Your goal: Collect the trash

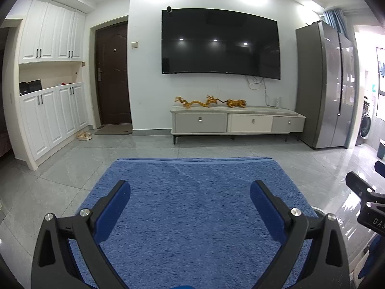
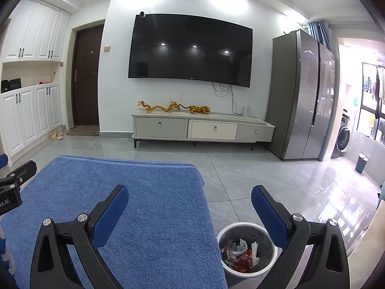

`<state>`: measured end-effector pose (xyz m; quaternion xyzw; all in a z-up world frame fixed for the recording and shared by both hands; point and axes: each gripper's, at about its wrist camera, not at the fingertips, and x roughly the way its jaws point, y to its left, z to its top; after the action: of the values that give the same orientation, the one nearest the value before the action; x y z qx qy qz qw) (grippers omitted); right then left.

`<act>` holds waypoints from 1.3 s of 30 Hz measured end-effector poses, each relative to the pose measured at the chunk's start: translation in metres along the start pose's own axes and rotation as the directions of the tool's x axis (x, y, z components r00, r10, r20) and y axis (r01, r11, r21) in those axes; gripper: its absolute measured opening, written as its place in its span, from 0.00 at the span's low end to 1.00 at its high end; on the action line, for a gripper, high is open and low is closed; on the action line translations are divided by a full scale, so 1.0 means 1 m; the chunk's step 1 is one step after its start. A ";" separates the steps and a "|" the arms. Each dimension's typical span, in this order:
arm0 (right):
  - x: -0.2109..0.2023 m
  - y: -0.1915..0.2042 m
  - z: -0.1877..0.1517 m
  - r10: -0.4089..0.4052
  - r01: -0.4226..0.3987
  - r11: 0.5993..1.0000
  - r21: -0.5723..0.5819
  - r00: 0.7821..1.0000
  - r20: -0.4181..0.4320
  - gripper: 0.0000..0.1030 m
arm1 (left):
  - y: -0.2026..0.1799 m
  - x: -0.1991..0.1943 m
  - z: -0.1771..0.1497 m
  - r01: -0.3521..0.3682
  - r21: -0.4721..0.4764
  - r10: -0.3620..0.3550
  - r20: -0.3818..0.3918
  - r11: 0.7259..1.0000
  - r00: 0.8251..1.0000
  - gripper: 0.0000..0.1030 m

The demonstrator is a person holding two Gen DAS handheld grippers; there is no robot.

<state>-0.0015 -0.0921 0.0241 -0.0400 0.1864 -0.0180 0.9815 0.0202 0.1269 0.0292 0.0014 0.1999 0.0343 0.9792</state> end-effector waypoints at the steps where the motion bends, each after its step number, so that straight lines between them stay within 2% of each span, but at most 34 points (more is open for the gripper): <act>1: 0.000 -0.002 -0.001 -0.006 0.006 1.000 0.003 1.000 -0.002 1.00 | -0.003 0.000 0.000 0.009 0.002 -0.009 -0.001 1.000 1.000 0.98; 8: 0.001 -0.013 -0.007 -0.032 0.032 0.999 0.015 0.999 -0.018 1.00 | -0.021 0.000 0.003 0.064 0.017 -0.064 -0.009 0.998 0.998 0.98; 23: 0.008 -0.028 -0.016 -0.078 0.079 0.997 0.022 0.995 -0.055 1.00 | -0.044 0.012 0.003 0.126 0.026 -0.125 -0.040 0.992 0.991 0.98; 39: 0.009 -0.047 -0.022 -0.122 0.126 0.991 0.046 0.989 -0.080 1.00 | -0.063 0.016 0.001 0.146 0.042 -0.143 -0.060 0.988 0.988 0.98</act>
<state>-0.0023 -0.1412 0.0043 -0.0255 0.2207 -0.0852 0.9713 0.0396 0.0655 0.0229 0.0085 0.2278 -0.0412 0.9728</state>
